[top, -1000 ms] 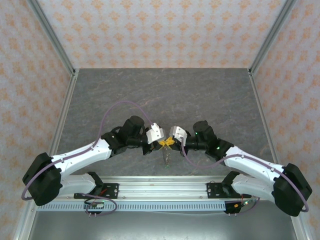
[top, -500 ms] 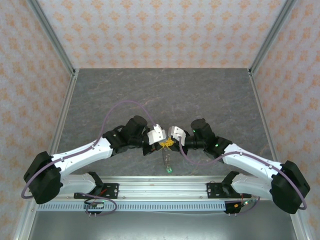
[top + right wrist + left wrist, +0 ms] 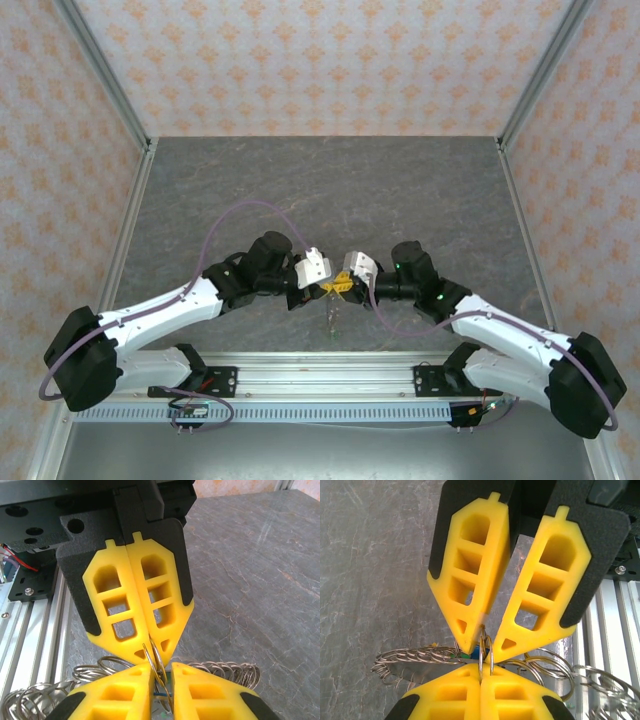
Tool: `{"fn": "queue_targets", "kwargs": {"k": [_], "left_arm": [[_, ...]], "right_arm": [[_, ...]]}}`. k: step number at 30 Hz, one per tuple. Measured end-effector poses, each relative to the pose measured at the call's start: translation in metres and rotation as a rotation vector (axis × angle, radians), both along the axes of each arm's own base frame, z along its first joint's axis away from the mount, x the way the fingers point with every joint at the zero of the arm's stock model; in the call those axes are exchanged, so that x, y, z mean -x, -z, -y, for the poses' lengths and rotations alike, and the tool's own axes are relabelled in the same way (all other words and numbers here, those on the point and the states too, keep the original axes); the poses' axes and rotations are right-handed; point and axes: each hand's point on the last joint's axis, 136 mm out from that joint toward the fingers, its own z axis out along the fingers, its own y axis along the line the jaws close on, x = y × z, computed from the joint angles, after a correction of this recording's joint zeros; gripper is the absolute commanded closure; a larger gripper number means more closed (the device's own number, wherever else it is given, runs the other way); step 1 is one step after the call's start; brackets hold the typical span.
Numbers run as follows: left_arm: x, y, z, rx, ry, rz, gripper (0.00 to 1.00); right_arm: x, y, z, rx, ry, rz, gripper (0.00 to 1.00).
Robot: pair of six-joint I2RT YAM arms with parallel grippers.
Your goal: Put the keys on the keyring
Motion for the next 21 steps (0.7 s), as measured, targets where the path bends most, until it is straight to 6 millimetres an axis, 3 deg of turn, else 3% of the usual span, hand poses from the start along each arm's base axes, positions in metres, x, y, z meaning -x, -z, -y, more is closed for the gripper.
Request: {"fn": "queue_targets", "kwargs": {"k": [12, 21], "left_arm": [[0.000, -0.002, 0.001, 0.009, 0.006, 0.004, 1.00], [0.000, -0.002, 0.001, 0.009, 0.006, 0.005, 1.00]], "right_arm": [[0.001, -0.012, 0.003, -0.046, 0.023, 0.013, 0.75], [-0.004, -0.010, 0.009, -0.016, 0.061, 0.049, 0.78]]}}
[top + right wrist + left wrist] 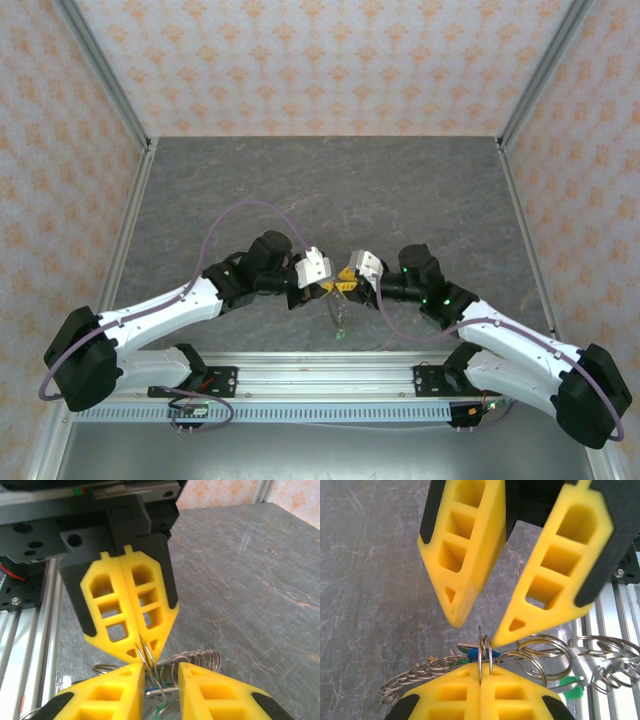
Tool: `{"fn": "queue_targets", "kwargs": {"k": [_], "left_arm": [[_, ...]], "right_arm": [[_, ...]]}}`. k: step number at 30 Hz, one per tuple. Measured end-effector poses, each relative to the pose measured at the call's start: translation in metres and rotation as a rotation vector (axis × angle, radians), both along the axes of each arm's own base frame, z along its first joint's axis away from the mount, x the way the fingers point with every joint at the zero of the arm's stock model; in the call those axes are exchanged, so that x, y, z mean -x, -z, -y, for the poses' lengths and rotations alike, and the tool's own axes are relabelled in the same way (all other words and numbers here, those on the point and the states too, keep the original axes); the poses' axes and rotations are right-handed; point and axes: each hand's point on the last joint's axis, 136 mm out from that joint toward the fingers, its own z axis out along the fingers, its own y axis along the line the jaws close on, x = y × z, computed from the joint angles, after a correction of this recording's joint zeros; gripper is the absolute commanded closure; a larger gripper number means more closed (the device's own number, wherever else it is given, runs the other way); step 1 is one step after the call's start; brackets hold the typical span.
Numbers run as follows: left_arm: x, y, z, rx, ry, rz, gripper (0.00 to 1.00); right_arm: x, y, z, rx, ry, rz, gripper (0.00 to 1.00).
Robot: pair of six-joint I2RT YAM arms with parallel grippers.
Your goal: Put the keys on the keyring
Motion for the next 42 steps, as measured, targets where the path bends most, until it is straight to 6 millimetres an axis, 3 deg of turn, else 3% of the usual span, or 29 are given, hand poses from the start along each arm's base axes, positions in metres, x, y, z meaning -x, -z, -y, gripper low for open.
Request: {"fn": "queue_targets", "kwargs": {"k": [11, 18, 26, 32, 40, 42], "left_arm": [[0.000, -0.001, 0.000, 0.004, 0.000, 0.003, 1.00], [-0.002, 0.000, -0.001, -0.003, -0.011, 0.007, 1.00], [-0.004, -0.001, -0.001, -0.007, -0.015, 0.017, 0.86], [-0.007, -0.007, 0.002, -0.035, 0.007, 0.034, 0.83], [-0.005, -0.003, 0.004, -0.055, 0.018, 0.027, 0.84], [-0.005, -0.004, 0.004, -0.055, 0.021, 0.029, 0.93]], "right_arm": [[0.000, 0.013, -0.002, 0.034, -0.016, -0.022, 0.86], [0.000, 0.013, -0.005, 0.027, -0.027, -0.027, 1.00], [0.000, 0.010, -0.004, 0.052, -0.029, -0.046, 1.00], [-0.001, 0.007, -0.004, 0.087, -0.036, -0.055, 1.00], [0.000, 0.013, -0.002, 0.114, -0.039, -0.075, 1.00], [0.000, 0.014, -0.003, 0.118, -0.040, -0.079, 0.99]]}}
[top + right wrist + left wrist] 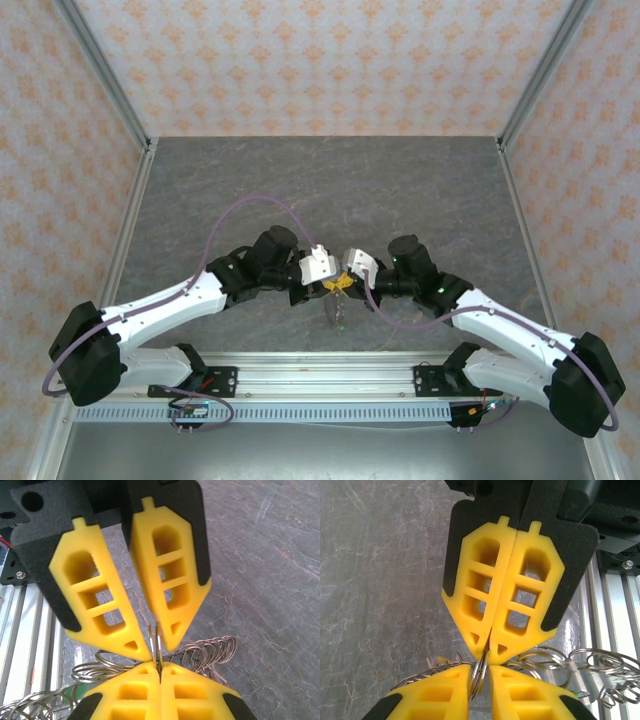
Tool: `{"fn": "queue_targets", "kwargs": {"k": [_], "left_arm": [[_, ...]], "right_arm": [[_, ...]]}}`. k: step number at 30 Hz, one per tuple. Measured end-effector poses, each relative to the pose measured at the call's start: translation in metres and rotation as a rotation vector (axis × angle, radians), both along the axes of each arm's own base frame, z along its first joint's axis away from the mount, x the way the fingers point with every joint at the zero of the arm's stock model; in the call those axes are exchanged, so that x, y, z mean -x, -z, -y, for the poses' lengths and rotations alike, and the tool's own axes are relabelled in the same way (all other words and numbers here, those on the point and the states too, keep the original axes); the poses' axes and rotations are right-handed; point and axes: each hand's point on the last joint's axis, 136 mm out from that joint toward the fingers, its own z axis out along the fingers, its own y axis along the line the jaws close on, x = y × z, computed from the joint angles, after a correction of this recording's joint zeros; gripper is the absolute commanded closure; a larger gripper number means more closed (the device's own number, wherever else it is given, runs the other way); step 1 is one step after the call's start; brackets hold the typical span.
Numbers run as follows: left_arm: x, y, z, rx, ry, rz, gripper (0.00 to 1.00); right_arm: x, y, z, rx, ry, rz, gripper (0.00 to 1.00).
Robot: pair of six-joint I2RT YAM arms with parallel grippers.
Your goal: Put the keys on the keyring
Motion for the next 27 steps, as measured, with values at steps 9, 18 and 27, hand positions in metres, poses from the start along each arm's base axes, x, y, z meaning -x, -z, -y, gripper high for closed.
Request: {"fn": "queue_targets", "kwargs": {"k": [9, 18, 27], "left_arm": [[0.000, -0.008, 0.002, 0.033, -0.006, 0.026, 1.00], [0.004, -0.008, 0.000, 0.099, -0.021, 0.013, 1.00], [0.009, -0.020, -0.004, 0.158, -0.028, 0.036, 0.95]], "right_arm": [[-0.002, -0.005, 0.001, -0.027, 0.025, 0.007, 0.88], [0.001, -0.005, -0.002, -0.104, 0.027, -0.007, 0.93], [0.004, -0.017, -0.003, -0.156, 0.024, 0.011, 1.00]]}}
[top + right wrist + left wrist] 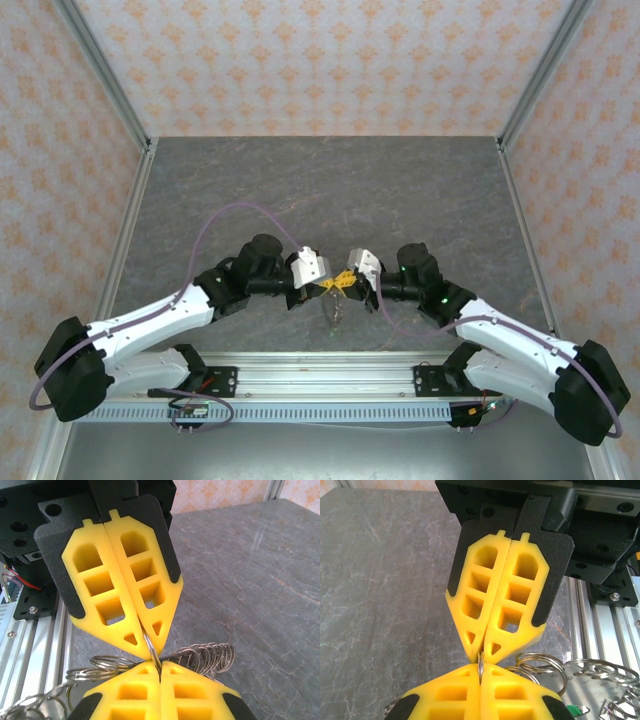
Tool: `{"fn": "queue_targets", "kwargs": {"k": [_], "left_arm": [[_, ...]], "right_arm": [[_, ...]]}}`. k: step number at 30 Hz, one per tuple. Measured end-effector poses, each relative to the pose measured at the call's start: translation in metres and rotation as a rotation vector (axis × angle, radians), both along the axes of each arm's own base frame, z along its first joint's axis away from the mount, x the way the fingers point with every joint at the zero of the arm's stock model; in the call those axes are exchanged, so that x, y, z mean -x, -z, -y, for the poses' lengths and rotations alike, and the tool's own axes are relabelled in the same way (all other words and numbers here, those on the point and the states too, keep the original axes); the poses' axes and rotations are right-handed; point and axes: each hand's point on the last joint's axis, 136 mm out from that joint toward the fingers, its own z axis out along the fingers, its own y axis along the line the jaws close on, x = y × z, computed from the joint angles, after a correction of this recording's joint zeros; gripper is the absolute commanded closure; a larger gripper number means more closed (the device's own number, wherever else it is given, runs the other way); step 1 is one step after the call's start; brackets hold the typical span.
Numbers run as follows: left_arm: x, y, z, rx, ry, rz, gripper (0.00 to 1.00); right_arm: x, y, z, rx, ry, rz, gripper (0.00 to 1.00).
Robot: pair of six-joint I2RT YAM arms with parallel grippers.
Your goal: Put the keys on the keyring
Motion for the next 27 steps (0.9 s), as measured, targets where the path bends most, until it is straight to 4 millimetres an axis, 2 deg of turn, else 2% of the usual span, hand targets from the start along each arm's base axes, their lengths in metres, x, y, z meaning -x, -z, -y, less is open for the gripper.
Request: {"fn": "queue_targets", "kwargs": {"k": [1, 4, 11, 17, 20, 25, 27], "left_arm": [[0.000, 0.000, 0.000, 0.000, 0.000, 0.001, 0.90], [-0.001, 0.001, -0.002, -0.023, -0.007, -0.001, 0.84], [-0.003, -0.008, -0.003, -0.065, 0.000, 0.037, 0.78], [-0.005, 0.000, -0.001, -0.106, 0.012, 0.021, 0.76], [-0.005, 0.006, 0.000, -0.127, 0.017, 0.007, 0.79], [-0.005, 0.008, 0.000, -0.138, 0.028, 0.016, 1.00], [-0.006, 0.009, 0.000, -0.144, 0.030, 0.019, 1.00]], "right_arm": [[0.000, -0.001, 0.000, 0.002, -0.002, 0.001, 1.00], [0.001, -0.002, 0.000, 0.026, -0.010, -0.006, 1.00], [0.001, -0.004, 0.002, 0.078, -0.019, -0.009, 1.00], [-0.001, 0.000, 0.000, 0.102, -0.028, -0.014, 1.00], [0.000, 0.004, 0.000, 0.116, -0.031, -0.024, 1.00], [-0.001, 0.005, 0.000, 0.123, -0.034, -0.020, 1.00], [-0.001, 0.006, 0.001, 0.126, -0.033, -0.019, 0.99]]}}
